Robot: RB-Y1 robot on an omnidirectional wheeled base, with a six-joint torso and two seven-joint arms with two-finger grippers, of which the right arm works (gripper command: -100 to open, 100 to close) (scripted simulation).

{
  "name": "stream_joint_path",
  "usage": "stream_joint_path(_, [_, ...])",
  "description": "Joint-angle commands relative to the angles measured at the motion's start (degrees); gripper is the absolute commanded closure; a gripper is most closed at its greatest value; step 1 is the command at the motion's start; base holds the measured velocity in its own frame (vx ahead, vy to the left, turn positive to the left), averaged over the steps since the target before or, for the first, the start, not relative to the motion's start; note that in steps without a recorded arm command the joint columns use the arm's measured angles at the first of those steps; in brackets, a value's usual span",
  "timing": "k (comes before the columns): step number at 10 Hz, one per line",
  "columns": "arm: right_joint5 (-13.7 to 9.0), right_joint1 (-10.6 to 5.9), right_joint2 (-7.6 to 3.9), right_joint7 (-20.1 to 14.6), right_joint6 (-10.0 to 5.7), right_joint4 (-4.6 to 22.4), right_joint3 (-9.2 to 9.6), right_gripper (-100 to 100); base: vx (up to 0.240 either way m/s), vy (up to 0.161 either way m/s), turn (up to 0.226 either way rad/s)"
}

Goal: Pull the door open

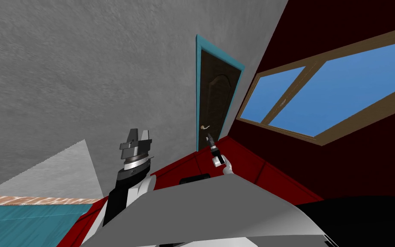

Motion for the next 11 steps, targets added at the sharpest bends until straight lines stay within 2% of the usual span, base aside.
stream_joint_path(1, [-0.1,-0.90,-0.29,-0.3,-0.18,2.8,0.07,-100,0.062,-0.066,0.041])
stream_joint_path(2, [-0.2,-2.31,-0.72,-0.6,-0.65,5.0,0.19,-100,0.050,-0.060,0.058])
stream_joint_path(3, [-0.2,-2.31,-0.72,-0.6,-0.65,5.7,0.19,-100,0.035,-0.050,0.034])
stream_joint_path(4, [-0.3,-3.70,-1.14,-0.9,-1.11,8.0,0.31,-100,0.038,-0.049,0.045])
stream_joint_path(5, [-0.3,-3.70,-1.14,-0.9,-1.11,8.6,0.31,-100,0.033,-0.041,0.033])
stream_joint_path(6, [-0.4,-5.09,-1.57,-1.2,-1.57,10.7,0.44,-100,0.040,-0.048,0.062])
stream_joint_path(7, [-0.4,-5.09,-1.57,-1.2,-1.57,11.5,0.44,-100,0.036,-0.050,0.030])
stream_joint_path(8, [-0.5,-6.45,-1.98,-1.5,-2.01,13.7,0.56,-100,0.043,-0.062,0.058])
stream_joint_path(9, [-0.5,-6.45,-1.98,-1.5,-2.01,14.3,0.56,-100,0.036,-0.056,0.037])
stream_joint_path(10, [-0.6,-7.76,-2.36,-1.8,-2.45,16.4,0.67,-100,0.040,-0.049,0.053])
stream_joint_path(11, [-0.6,-7.76,-2.36,-1.8,-2.45,17.0,0.67,-100,0.037,-0.043,0.028])
